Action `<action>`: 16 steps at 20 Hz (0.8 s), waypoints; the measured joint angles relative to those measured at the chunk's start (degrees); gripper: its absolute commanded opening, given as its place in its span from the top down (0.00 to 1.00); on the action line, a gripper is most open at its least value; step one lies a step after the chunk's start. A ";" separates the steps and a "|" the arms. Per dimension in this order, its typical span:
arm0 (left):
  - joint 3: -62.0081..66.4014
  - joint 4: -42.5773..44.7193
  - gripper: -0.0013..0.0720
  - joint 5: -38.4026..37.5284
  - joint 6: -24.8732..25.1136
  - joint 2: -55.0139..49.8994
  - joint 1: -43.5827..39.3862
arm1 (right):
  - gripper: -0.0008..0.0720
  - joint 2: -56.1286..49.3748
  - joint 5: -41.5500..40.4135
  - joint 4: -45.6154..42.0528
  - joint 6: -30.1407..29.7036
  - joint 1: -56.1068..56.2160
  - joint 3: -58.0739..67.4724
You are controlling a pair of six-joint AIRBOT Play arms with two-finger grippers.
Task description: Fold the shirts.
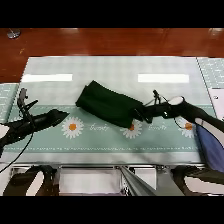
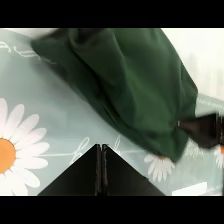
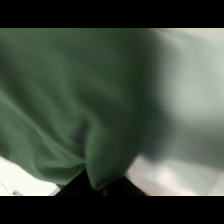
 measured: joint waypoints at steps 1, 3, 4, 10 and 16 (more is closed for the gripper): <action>0.00 0.00 0.95 0.00 0.00 -0.07 -0.24 | 0.97 -1.20 1.33 -0.79 -0.24 0.26 3.54; 0.00 0.00 0.95 0.02 -0.02 -0.11 -0.57 | 0.97 -2.80 4.92 -4.87 -0.33 0.02 13.31; 0.00 0.00 0.95 0.02 -0.02 -0.15 -0.66 | 0.97 -3.21 7.67 -8.55 0.44 -0.13 19.23; 0.00 0.00 0.95 0.02 -0.02 -0.17 -0.85 | 0.97 -3.58 25.20 -31.45 8.13 -2.60 54.01; 0.00 0.00 0.95 0.02 -0.02 -0.17 -0.85 | 0.97 1.38 40.22 -39.93 12.55 -15.13 69.64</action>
